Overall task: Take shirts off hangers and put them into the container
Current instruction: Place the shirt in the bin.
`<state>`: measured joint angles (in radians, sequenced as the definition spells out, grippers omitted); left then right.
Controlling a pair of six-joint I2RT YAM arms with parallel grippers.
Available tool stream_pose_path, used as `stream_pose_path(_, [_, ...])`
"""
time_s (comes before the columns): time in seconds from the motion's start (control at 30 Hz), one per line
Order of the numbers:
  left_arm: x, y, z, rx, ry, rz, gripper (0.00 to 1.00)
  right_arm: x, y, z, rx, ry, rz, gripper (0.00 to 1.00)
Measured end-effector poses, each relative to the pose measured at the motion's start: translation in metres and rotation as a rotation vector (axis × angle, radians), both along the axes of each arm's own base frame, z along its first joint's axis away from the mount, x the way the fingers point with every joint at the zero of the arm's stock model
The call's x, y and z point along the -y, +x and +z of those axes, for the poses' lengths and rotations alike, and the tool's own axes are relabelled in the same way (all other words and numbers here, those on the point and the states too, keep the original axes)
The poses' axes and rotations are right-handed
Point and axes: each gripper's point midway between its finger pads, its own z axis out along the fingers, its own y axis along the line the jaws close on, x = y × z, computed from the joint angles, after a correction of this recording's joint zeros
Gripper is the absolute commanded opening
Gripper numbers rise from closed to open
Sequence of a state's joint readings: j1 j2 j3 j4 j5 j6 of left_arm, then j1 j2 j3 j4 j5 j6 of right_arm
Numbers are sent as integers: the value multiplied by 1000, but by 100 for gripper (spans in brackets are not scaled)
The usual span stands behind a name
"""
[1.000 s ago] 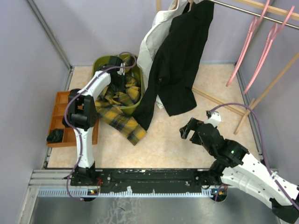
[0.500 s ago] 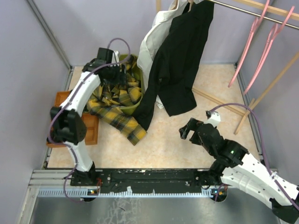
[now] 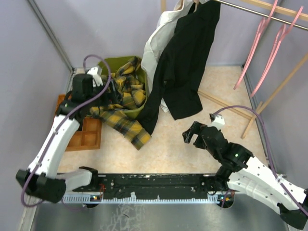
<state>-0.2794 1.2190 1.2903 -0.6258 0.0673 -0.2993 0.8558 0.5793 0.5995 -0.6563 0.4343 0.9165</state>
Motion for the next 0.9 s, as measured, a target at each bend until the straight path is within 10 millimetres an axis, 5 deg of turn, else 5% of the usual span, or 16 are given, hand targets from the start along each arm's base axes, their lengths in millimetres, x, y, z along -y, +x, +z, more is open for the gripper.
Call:
stream_pose_path(0.2, [-6,-54,-22,19,-131,44,97,-6,2,-3,0,3,14,94])
stream_pose_path(0.33, [-1,-80,-71,-31,-185,8,91,-9,4,-3,-1,6,18,94])
stream_pose_path(0.5, [18,-94,-120,-195,-248,-42,88,-12,4,-2,1,15,30,95])
stream_pose_path(0.9, [48,-139,-200,-392,-289,-53,80,-4,-3,-10,4,34,20,96])
